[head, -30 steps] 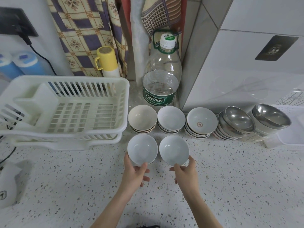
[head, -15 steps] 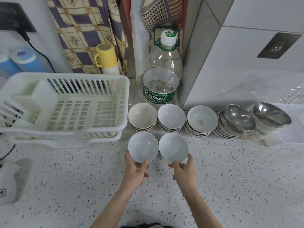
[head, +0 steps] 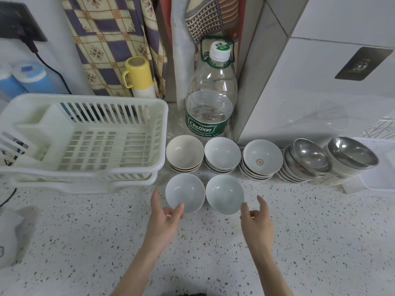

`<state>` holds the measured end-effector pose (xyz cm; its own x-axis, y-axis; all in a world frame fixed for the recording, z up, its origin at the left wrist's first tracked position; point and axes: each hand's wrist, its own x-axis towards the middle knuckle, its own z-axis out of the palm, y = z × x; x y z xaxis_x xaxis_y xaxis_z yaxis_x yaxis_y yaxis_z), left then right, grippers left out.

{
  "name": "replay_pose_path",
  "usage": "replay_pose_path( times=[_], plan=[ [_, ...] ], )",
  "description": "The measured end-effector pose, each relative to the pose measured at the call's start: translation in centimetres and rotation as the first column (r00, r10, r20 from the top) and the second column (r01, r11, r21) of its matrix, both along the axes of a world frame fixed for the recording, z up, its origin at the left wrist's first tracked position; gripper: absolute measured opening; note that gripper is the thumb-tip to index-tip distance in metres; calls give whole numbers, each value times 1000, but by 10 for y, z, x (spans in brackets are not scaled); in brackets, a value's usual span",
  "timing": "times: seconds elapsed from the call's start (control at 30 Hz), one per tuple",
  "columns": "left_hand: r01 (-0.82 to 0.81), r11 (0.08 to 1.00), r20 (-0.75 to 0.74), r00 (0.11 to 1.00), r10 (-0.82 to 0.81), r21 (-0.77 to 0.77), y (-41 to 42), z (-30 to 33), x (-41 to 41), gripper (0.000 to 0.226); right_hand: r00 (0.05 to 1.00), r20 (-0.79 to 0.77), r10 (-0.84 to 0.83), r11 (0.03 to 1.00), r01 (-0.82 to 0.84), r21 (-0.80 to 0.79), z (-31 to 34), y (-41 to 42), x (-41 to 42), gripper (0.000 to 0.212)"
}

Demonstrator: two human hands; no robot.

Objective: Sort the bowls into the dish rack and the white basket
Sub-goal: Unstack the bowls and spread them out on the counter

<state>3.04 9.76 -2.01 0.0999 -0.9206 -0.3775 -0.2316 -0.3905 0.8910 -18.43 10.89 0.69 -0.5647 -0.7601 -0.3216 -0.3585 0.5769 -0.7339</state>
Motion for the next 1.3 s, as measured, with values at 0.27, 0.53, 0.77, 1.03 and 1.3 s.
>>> replay_pose_path(
  times=[0.27, 0.53, 0.77, 1.03, 1.3],
  plan=[
    [-18, 995, 28, 999, 21, -98, -62, 26, -11, 77, 1000, -2, 30, 997, -30, -69, 23, -69, -6, 16],
    [-240, 952, -286, 914, 288, 192, -109, 23, -27, 30, 994, 69, 85, 994, -89, 58, 13, -119, 2, 40],
    [-257, 951, -263, 918, 295, 170, -117, 25, -34, 47, 990, 144, 5, 998, -15, 66, 3, -133, 9, 33],
    [-245, 953, -245, 927, 284, 179, -120, 15, -31, 46, 979, 170, -113, 993, 117, -14, -3, -128, 22, 12],
    [-279, 945, -253, 914, 316, 173, -118, 18, -31, 57, 976, 160, -146, 968, 175, -181, -1, -123, 32, 17]
  ],
)
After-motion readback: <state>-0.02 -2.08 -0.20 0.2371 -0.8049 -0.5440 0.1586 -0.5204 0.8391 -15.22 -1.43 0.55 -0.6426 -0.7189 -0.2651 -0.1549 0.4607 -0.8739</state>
